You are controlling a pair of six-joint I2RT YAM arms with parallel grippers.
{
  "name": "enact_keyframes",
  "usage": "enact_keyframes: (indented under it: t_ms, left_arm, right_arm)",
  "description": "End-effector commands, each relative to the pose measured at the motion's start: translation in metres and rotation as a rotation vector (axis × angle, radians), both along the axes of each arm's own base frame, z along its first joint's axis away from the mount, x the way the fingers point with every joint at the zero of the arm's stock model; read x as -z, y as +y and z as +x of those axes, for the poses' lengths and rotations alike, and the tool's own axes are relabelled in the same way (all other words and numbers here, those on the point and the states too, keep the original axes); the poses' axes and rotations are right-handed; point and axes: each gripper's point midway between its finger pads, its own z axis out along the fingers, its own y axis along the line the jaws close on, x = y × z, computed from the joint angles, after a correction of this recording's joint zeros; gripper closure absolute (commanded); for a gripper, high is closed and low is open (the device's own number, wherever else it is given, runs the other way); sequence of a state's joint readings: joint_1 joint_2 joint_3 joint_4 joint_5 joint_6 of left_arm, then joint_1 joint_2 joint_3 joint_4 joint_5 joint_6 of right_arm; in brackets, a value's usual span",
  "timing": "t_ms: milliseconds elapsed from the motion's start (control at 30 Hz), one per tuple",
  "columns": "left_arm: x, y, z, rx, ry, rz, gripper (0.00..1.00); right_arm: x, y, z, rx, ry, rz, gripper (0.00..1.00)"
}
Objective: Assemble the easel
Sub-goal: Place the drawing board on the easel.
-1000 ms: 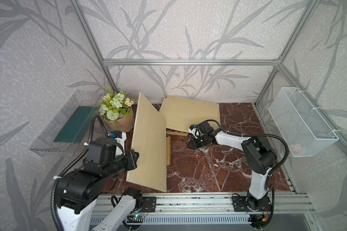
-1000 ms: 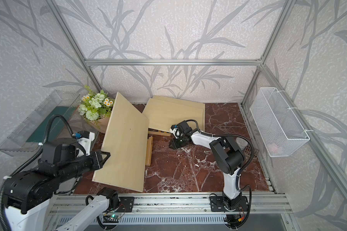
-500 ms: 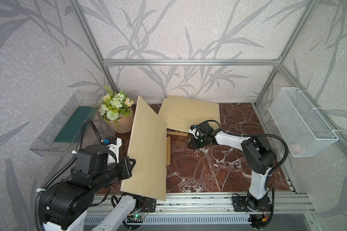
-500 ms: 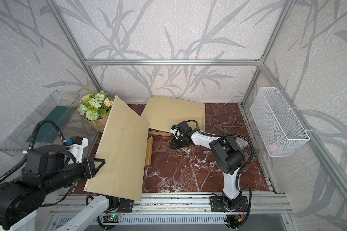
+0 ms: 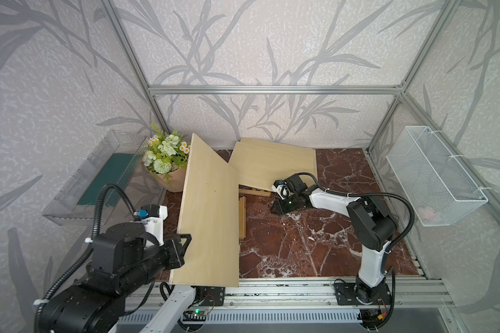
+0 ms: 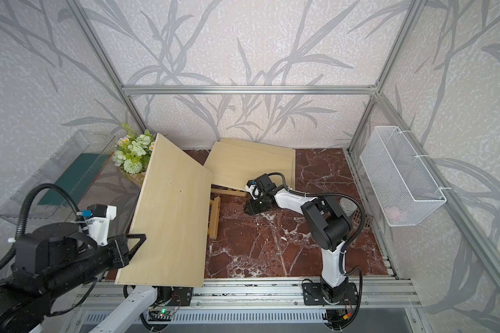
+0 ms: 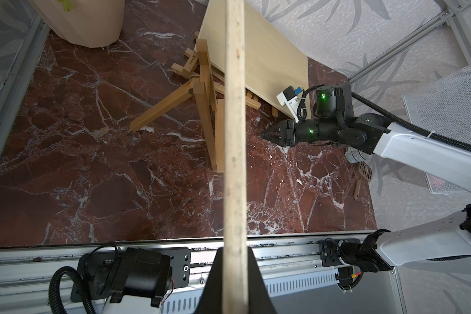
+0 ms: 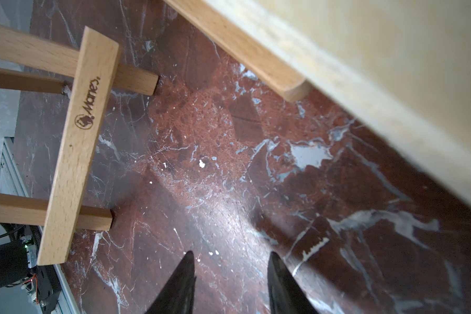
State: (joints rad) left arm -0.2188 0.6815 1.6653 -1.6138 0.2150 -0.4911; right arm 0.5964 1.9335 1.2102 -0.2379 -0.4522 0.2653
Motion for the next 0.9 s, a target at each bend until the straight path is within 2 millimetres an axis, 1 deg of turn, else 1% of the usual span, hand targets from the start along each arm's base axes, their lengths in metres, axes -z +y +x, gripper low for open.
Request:
enact_keyframes:
  t_ms: [0,100,300,467,533,633,867]
  left_arm:
    - [0.034,0.008,-0.036,-0.004,0.155,0.039,1.00]
    - [0.045,0.007,-0.033,0.004,0.201,0.055,1.00]
    - [0.049,0.006,-0.033,0.011,0.220,0.055,1.00]
    - [0.066,0.001,-0.034,0.013,0.292,0.032,1.00]
    - [0.068,0.005,-0.032,-0.008,0.297,0.052,1.00]
    - [0.069,0.017,-0.021,-0.060,0.292,0.114,1.00]
    - [0.056,0.033,0.023,-0.177,0.198,0.180,1.00]
  right_arm:
    - [-0.003,0.001,0.003,0.015,-0.003,0.000,0.56]
    - [-0.001,0.000,0.002,0.022,0.008,-0.004,0.56]
    - [0.005,-0.005,-0.001,0.045,0.018,-0.017,0.56]
    - [0.011,-0.007,0.000,0.057,0.020,-0.028,0.55]
    - [0.013,-0.007,0.001,0.060,0.020,-0.031,0.55]
    - [0.012,-0.007,0.000,0.059,0.024,-0.029,0.55]
    - [0.009,-0.007,0.000,0.051,0.020,-0.032,0.56]
